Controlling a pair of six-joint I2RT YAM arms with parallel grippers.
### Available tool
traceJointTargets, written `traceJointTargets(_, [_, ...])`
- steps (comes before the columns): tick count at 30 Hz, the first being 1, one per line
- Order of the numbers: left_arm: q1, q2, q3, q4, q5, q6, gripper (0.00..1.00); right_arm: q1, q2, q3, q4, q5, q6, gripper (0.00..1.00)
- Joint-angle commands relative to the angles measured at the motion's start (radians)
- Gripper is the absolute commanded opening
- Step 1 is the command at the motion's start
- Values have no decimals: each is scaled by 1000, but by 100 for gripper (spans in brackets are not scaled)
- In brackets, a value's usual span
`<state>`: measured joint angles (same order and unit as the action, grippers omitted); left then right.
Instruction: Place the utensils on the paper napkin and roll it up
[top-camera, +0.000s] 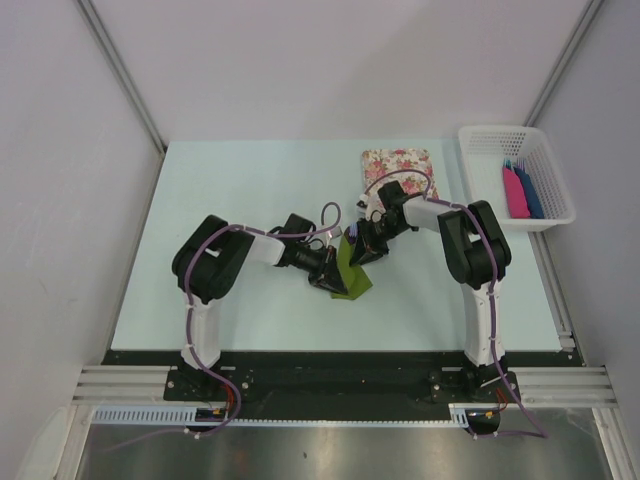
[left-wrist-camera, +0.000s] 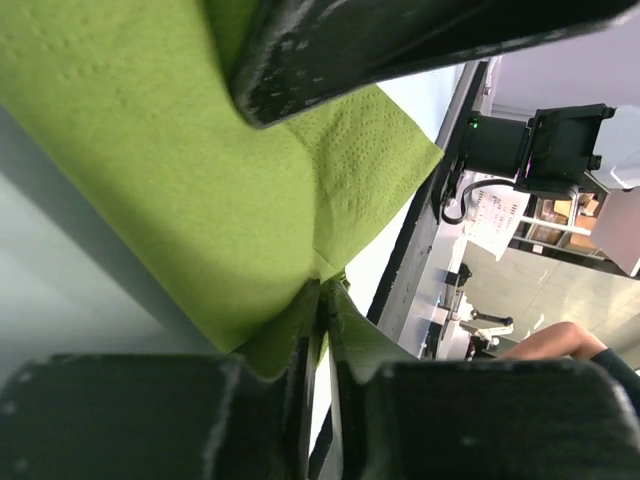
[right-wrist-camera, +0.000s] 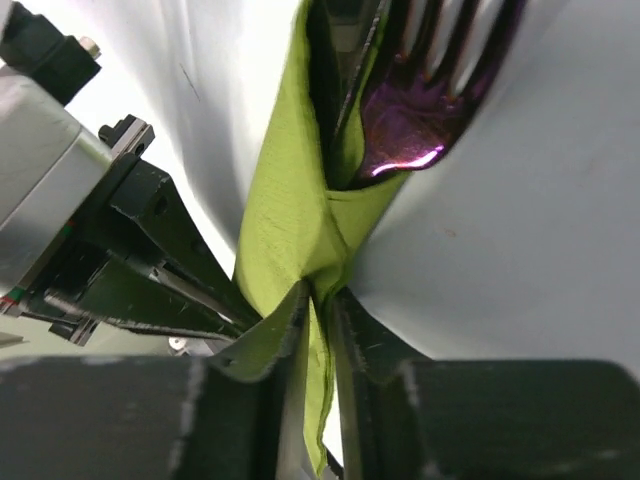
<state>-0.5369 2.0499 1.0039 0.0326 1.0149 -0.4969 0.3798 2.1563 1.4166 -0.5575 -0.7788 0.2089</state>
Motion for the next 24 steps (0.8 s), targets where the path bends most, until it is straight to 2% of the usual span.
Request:
traceJointTargets(1, [0, 59, -37, -45, -122, 47, 11, -24, -45, 57, -65, 42, -42, 22])
traceJointTargets(5, [0, 81, -28, -53, -130, 50, 5, -47, -98, 108, -116, 33, -55, 22])
traceJointTargets(9, [2, 87, -30, -43, -128, 49, 3, -44, -142, 117, -114, -3, -26, 22])
traceJointTargets(17, [12, 76, -37, -36, -137, 57, 3, -2, -127, -34, 31, -86, 154, 19])
traceJointTargets(24, [25, 41, -63, 55, -107, 31, 7, 4, -36, -117, 110, -51, 142, 15])
